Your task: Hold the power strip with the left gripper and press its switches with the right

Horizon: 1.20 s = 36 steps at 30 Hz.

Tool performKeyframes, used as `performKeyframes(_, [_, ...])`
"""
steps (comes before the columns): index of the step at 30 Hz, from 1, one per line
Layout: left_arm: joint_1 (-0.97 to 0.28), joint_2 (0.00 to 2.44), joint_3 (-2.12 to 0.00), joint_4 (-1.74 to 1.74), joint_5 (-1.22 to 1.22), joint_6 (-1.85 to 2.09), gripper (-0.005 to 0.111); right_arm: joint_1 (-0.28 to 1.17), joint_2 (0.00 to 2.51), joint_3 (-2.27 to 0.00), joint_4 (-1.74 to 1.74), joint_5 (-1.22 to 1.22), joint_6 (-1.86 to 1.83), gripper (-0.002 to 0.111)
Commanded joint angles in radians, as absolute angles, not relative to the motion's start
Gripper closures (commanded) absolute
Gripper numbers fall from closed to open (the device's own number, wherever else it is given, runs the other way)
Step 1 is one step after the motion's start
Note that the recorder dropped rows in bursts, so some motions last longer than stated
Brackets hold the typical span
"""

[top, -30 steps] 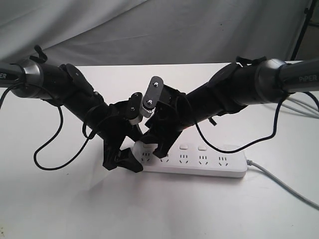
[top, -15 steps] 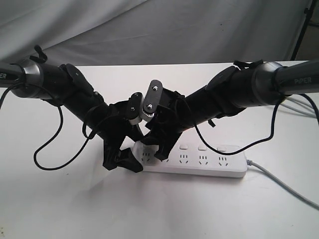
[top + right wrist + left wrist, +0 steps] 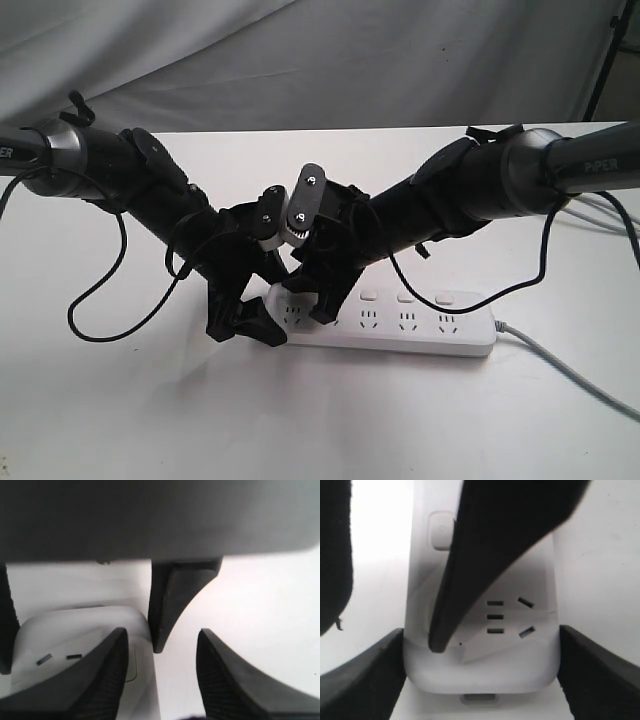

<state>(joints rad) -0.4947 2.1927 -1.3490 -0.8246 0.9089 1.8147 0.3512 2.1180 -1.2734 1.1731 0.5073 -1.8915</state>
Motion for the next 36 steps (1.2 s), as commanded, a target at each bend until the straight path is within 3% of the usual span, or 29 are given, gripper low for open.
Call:
performKeyframes(1, [-0.502,2.189,-1.355,-0.826,0.913,1.810,0.040,0.350,2.121,-1.277,1.171,0.501,-1.906,0.067])
performKeyframes(36, [-0.502,2.189,-1.355,-0.826,0.913,1.810,0.040,0.350,2.163,-1.277,1.109,0.501,-1.969,0.067])
